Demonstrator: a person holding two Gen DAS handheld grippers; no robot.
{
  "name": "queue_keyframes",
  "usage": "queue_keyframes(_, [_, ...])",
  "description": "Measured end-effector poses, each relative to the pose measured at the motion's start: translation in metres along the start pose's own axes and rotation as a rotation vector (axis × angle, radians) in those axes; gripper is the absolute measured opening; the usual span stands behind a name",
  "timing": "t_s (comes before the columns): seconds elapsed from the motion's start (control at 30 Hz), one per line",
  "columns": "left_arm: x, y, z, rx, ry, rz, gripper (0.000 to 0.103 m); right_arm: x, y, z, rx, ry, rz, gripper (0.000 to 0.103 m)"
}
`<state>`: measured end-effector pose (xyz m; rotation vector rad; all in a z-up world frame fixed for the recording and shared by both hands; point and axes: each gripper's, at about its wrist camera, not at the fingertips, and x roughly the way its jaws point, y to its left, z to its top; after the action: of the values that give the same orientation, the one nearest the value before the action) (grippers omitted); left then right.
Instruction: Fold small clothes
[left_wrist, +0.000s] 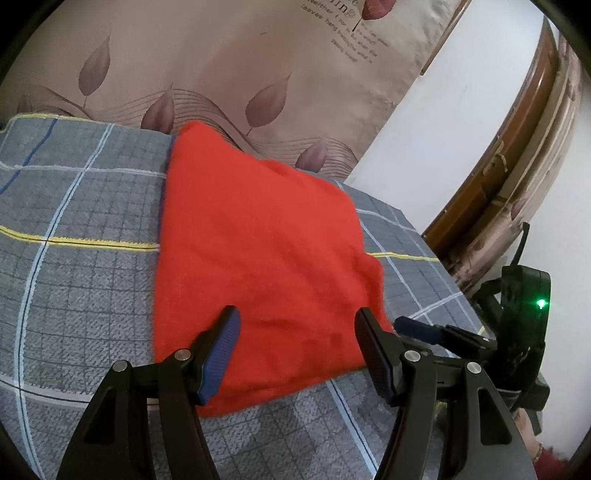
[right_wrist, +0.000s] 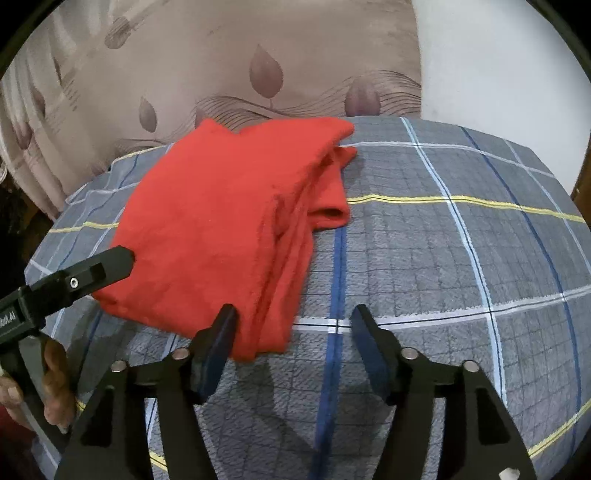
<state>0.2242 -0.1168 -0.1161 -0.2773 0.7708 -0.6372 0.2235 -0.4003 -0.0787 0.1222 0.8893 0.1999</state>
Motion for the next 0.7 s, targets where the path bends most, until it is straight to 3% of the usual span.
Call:
queue_keyframes(0.33, [-0.002, -0.004, 0.000, 0.019, -0.007, 0.037, 0.065, 0.000, -0.002, 0.001, 0.015, -0.001, -0.010, 0.076])
queue_keyframes(0.57, [-0.005, -0.006, -0.001, 0.029, -0.018, 0.055, 0.065, -0.002, -0.007, 0.002, 0.047, -0.014, 0.010, 0.078])
queue_keyframes(0.7, [-0.027, -0.004, -0.002, 0.044, -0.091, -0.029, 0.066, -0.008, -0.018, 0.001, 0.099, -0.040, 0.069, 0.079])
